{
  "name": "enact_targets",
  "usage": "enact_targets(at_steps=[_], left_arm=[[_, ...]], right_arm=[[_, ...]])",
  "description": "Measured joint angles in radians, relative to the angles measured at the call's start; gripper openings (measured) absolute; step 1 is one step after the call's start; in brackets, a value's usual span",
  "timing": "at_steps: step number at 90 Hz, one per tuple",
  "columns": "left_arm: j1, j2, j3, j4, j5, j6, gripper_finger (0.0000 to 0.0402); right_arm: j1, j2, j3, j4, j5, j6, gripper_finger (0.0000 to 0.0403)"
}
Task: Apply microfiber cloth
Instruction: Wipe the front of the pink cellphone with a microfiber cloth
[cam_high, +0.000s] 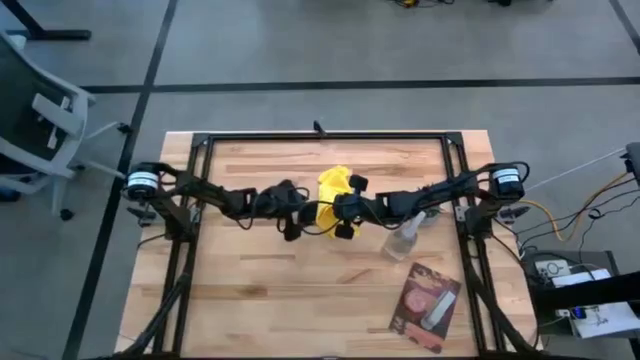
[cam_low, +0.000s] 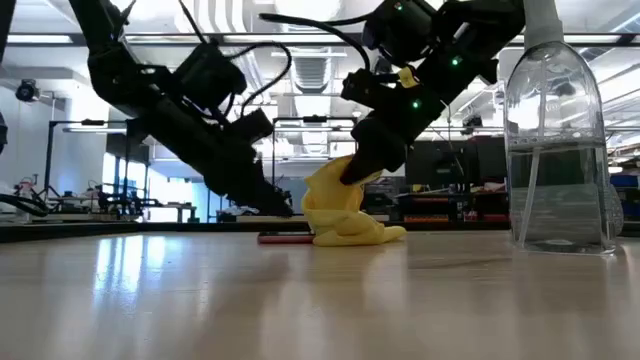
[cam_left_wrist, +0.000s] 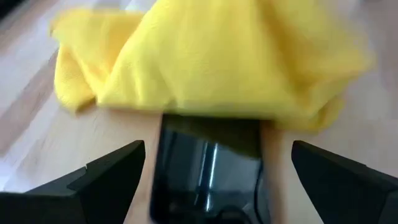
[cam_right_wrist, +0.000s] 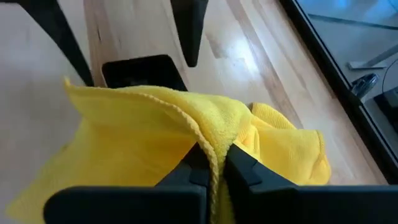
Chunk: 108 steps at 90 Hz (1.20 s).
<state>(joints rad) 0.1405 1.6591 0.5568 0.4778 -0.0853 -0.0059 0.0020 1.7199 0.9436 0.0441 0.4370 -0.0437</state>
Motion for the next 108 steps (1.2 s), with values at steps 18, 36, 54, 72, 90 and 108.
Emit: enact_targets(at_steps=[18, 36, 54, 72, 90, 108], left_arm=[[0.032, 0.090, -0.002, 0.046, 0.065, -0.011, 0.0387], [0.035, 0.163, -0.002, 0.072, 0.109, -0.002, 0.0387], [0.028, 0.171, -0.008, 0.055, 0.115, -0.006, 0.0378], [0.027, 0.169, -0.012, 0.061, 0.125, -0.025, 0.0316], [0.026, 0.168, -0.013, 0.053, 0.124, -0.029, 0.0317], [0.026, 0.168, -0.023, 0.056, 0.125, -0.031, 0.0335]], right_arm=[[-0.001, 0.000, 0.000, 0.013, -0.004, 0.000, 0.0000], [-0.003, 0.013, -0.001, 0.061, -0.078, 0.000, 0.0000], [-0.023, 0.103, -0.002, 0.227, -0.176, -0.030, 0.0000], [-0.063, 0.292, 0.105, 0.394, -0.265, -0.035, 0.0000], [-0.081, 0.456, 0.251, 0.369, -0.261, -0.046, 0.0000], [-0.090, 0.504, 0.292, 0.350, -0.261, -0.048, 0.0000]])
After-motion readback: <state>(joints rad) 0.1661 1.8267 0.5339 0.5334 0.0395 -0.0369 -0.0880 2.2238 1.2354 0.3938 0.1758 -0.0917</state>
